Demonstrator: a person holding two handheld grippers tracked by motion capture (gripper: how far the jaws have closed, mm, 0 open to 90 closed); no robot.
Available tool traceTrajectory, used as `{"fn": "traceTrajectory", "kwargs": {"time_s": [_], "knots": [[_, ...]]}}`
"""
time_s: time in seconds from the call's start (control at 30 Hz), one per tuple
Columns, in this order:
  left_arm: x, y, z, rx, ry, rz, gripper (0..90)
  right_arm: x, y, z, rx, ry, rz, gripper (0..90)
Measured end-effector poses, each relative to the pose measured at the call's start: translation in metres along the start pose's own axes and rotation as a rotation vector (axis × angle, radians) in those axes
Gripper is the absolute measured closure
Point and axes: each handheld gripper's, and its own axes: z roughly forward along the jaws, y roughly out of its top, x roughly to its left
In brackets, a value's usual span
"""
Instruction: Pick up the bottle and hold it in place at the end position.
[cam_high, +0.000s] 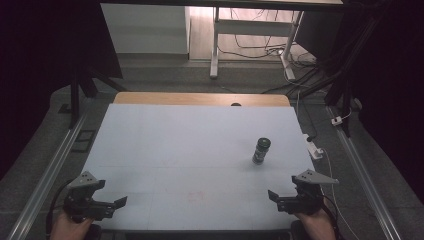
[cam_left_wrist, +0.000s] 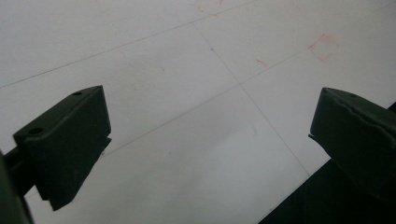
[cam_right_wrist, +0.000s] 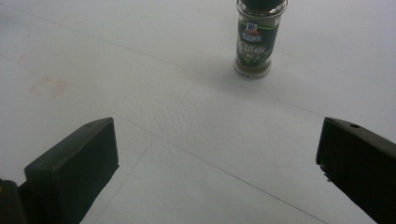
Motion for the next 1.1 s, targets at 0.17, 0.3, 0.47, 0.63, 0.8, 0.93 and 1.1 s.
{"fn": "traceTrajectory", "kwargs": {"time_s": [0.17, 0.3, 0.47, 0.63, 0.8, 0.93, 1.1], "knots": [[0.0005, -0.0001, -0.0003, 0.0, 0.002, -0.004, 0.0, 0.0007, 0.0005, 0.0014, 0.008, -0.007, -0.001, 0.0], [0.0003, -0.0001, -0.0003, 0.001, 0.0, -0.003, 0.0, 0.001, 0.0005, 0.0017, 0.017, -0.009, 0.003, 0.0], [0.0008, -0.0002, -0.0004, 0.001, -0.007, -0.004, 0.0, 0.0004, 0.001, 0.0031, 0.034, -0.008, 0.01, 0.0], [0.0015, -0.0002, -0.0004, 0.002, -0.015, -0.008, 0.0, 0.0004, 0.0015, 0.0043, 0.049, -0.007, 0.013, 0.0], [0.0027, -0.0005, -0.0008, -0.002, -0.024, -0.017, 0.0, 0.0005, 0.0017, 0.0045, 0.051, -0.006, 0.008, 0.0], [0.0034, -0.0009, -0.001, -0.002, -0.027, -0.021, 0.0, 0.001, 0.002, 0.0049, 0.049, -0.003, 0.008, 0.0], [0.0034, -0.001, -0.0013, -0.003, -0.029, -0.022, 0.0, 0.0014, 0.0054, 0.0052, 0.028, 0.011, 0.002, 0.0]]}}
